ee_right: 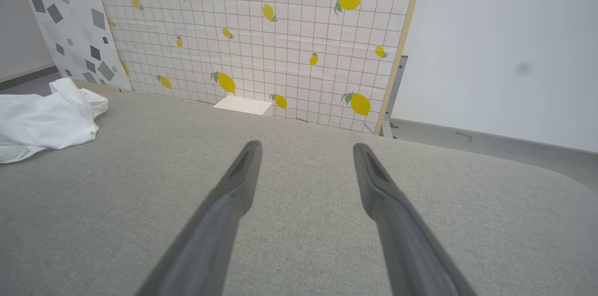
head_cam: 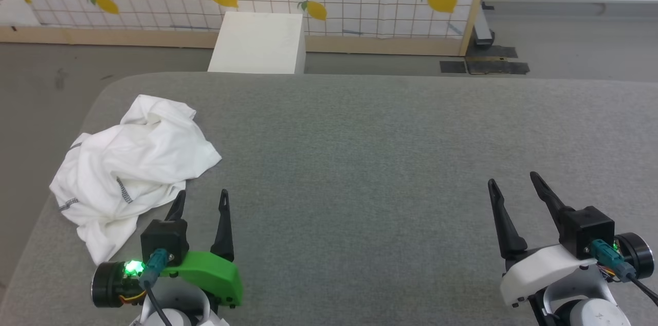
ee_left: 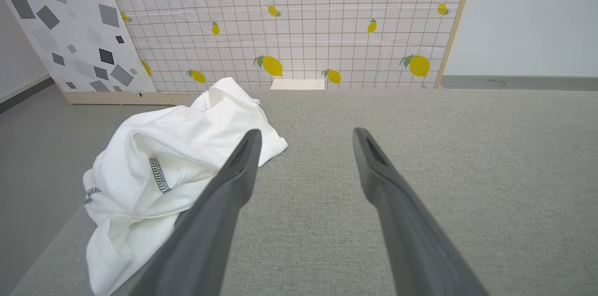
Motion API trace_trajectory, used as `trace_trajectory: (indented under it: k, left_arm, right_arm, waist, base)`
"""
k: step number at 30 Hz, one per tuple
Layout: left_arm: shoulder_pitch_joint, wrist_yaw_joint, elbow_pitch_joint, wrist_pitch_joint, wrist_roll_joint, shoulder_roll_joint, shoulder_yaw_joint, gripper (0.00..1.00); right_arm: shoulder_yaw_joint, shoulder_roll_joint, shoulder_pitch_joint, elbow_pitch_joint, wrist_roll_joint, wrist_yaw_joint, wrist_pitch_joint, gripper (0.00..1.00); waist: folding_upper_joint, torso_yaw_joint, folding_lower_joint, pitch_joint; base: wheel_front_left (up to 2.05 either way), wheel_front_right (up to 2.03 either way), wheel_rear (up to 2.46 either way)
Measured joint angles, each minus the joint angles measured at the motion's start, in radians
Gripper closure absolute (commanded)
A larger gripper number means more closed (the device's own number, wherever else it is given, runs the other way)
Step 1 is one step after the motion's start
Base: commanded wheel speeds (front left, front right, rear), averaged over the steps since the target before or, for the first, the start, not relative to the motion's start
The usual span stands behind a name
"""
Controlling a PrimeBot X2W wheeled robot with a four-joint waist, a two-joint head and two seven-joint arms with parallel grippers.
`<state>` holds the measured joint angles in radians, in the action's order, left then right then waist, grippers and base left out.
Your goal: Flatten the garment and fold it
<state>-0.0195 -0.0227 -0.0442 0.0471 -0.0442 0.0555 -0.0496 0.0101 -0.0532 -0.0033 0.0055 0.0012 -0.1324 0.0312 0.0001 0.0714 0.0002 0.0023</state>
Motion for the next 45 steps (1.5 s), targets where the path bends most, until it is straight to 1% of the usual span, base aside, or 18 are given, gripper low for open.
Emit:
trace_trajectory:
  k: [11,17,18,19,22,45]
  left_arm:
    - [-0.004,-0.018,-0.012,0.022,-0.012,0.006,-0.011,0.0]
    - [-0.004,-0.027,-0.017,0.035,-0.035,0.009,-0.018,0.0]
    - [-0.004,-0.03,-0.018,0.039,-0.038,0.009,-0.019,0.0]
    - [-0.004,-0.032,-0.019,0.043,-0.042,0.01,-0.022,0.0]
    - [-0.004,-0.038,-0.022,0.052,-0.045,0.011,-0.026,0.0]
    - [-0.004,-0.077,-0.044,0.1,-0.085,0.03,-0.038,0.0]
  right_arm:
    - [-0.003,0.0,0.0,0.0,-0.002,0.0,0.013,0.0]
    - [-0.006,0.0,0.0,0.0,-0.002,0.0,0.021,0.0]
    - [-0.007,0.0,0.0,0.0,-0.002,0.0,0.022,0.0]
    - [-0.01,0.0,0.0,0.0,-0.002,0.0,0.022,0.0]
    - [-0.012,0.0,0.0,0.0,-0.002,0.0,0.025,0.0]
    - [-0.024,0.0,0.0,0.0,-0.007,0.0,0.052,0.0]
  waist:
    - [0.0,0.079,0.0,0.003]
    - [0.0,0.125,0.0,0.003]
    - [0.0,0.133,0.0,0.003]
    - [0.0,0.155,0.0,0.004]
    - [0.0,0.178,0.0,0.004]
    - [0.0,0.309,-0.0001,0.005]
  base:
    - [0.0,0.0,0.0]
    - [0.0,0.0,0.0]
    - [0.0,0.0,0.0]
    - [0.0,0.0,0.0]
    - [0.0,0.0,0.0]
    - [0.0,0.0,0.0]
